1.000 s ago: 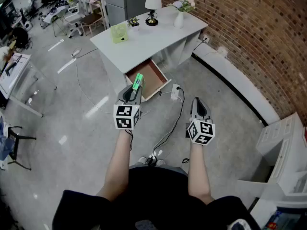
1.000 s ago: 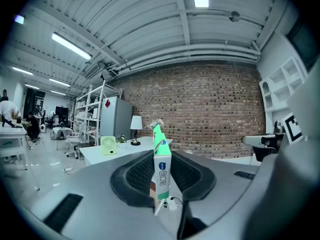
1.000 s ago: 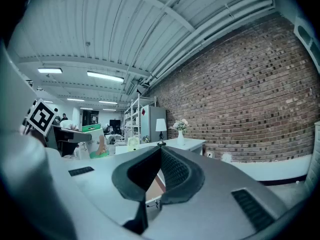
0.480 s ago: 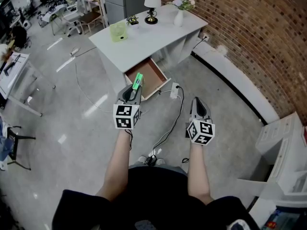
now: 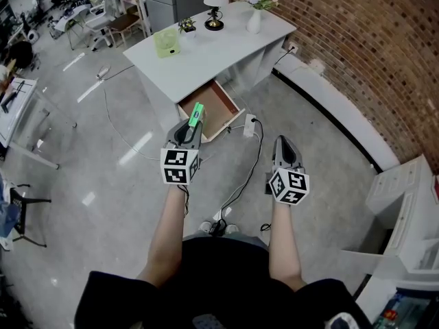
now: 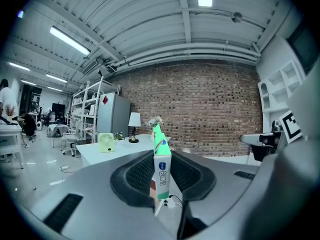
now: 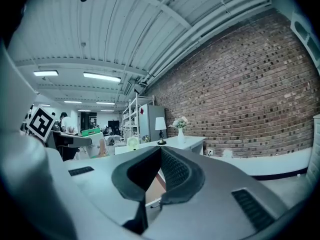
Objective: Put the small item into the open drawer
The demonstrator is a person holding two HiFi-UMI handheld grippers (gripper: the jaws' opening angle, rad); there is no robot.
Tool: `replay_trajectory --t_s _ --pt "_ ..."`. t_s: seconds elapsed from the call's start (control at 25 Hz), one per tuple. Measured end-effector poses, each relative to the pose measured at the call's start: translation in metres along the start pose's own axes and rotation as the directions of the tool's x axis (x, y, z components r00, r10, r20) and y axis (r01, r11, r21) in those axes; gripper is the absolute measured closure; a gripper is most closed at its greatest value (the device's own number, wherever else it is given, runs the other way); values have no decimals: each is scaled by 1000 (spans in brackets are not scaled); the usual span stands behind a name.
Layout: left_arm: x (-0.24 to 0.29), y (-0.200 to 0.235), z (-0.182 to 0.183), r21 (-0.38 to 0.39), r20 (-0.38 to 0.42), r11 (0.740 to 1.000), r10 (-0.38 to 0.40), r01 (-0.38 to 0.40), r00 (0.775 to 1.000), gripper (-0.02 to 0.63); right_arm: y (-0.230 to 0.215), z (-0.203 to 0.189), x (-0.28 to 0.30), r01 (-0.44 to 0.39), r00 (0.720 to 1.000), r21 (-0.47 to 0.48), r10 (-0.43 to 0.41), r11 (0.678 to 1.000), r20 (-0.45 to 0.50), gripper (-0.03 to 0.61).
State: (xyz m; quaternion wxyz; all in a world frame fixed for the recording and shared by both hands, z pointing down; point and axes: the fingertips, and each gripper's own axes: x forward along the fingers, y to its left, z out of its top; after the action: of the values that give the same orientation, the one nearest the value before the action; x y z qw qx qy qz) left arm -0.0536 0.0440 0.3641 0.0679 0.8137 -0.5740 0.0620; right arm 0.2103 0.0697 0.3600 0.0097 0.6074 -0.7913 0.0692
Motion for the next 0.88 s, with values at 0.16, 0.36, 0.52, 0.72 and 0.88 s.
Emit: replay_trajectory --t_s 0.16,0.36,0.52,0.72,0.88 --pt "4 8 -7 7 -16 999 -34 34 999 513 7 -5 8 27 1000 13 -27 1000 -8 577" --pt "5 12 -17 18 -26 996 -82 83 996 514 21 -11 10 50 999 20 -50 999 0 577" --pt "8 12 -21 31 -31 994 -108 109 994 514 23 -12 11 64 998 24 -64 998 5 577" --pt "16 17 -19 17 -31 993 -116 116 993 513 25 -7 20 72 997 17 -72 997 -1 577" --pt "30 18 -19 12 -31 993 -121 122 992 514 22 -3 33 66 998 1 -66 998 -2 577"
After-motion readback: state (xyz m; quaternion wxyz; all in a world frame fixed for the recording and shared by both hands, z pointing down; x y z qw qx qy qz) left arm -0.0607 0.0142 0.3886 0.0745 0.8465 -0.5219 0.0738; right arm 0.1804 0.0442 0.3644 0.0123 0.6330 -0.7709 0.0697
